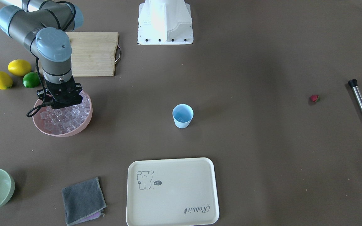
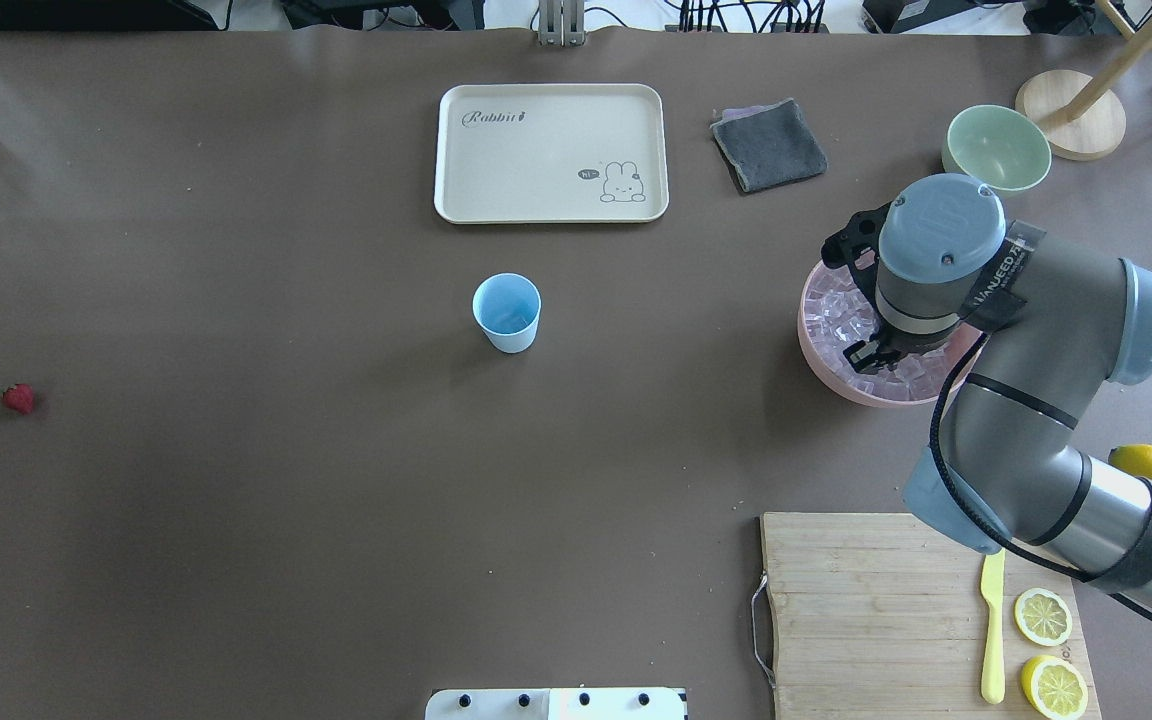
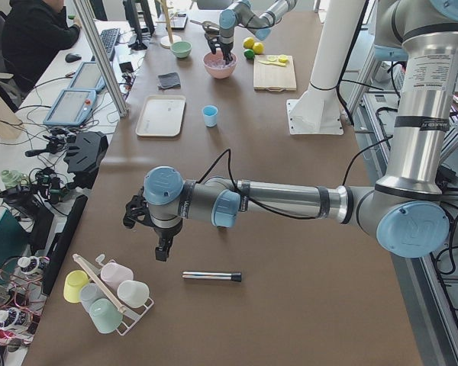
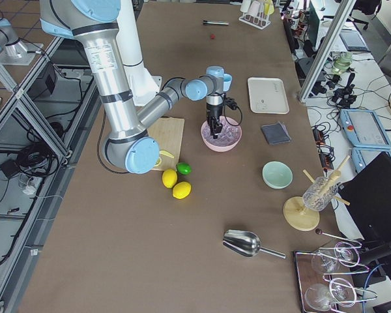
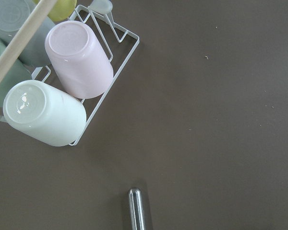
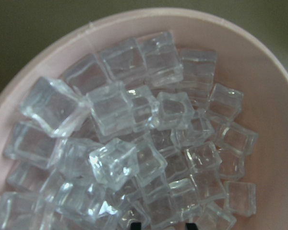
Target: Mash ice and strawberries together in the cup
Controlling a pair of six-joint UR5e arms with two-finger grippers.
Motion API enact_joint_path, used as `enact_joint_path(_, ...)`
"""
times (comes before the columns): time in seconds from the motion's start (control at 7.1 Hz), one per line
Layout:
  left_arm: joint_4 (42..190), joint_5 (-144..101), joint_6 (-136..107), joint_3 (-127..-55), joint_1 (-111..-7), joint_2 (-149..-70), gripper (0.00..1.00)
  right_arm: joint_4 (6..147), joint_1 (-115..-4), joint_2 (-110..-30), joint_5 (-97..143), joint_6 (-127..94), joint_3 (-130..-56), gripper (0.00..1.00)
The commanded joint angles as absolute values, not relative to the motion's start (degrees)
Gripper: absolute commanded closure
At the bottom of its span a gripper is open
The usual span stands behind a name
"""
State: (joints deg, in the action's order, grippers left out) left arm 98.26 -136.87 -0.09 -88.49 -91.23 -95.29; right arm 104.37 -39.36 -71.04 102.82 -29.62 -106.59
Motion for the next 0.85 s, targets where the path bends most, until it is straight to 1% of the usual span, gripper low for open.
enact_joint_path(0.0,98.3,-136.8,-0.1,-88.3,-91.2,-95.4,0.01,104.2,-38.7,-71.3,102.7,-29.6,-106.4,0.58)
enact_joint_path(0.14,98.3,-136.8,-0.1,-88.4,-91.2,-95.3,0.01,104.2,-38.7,-71.2,102.7,-29.6,-106.3,0.67)
enact_joint_path(0.56,98.3,-136.8,-0.1,-88.6,-91.2,-95.3,0.01,104.4,-38.8,-71.4,102.7,-29.4,-106.1,0.72)
enact_joint_path(0.7,98.3,-136.8,-0.1,-88.6,-91.2,-95.4,0.01,104.5,-39.3,-71.2,102.7,-28.7,-106.2,0.78)
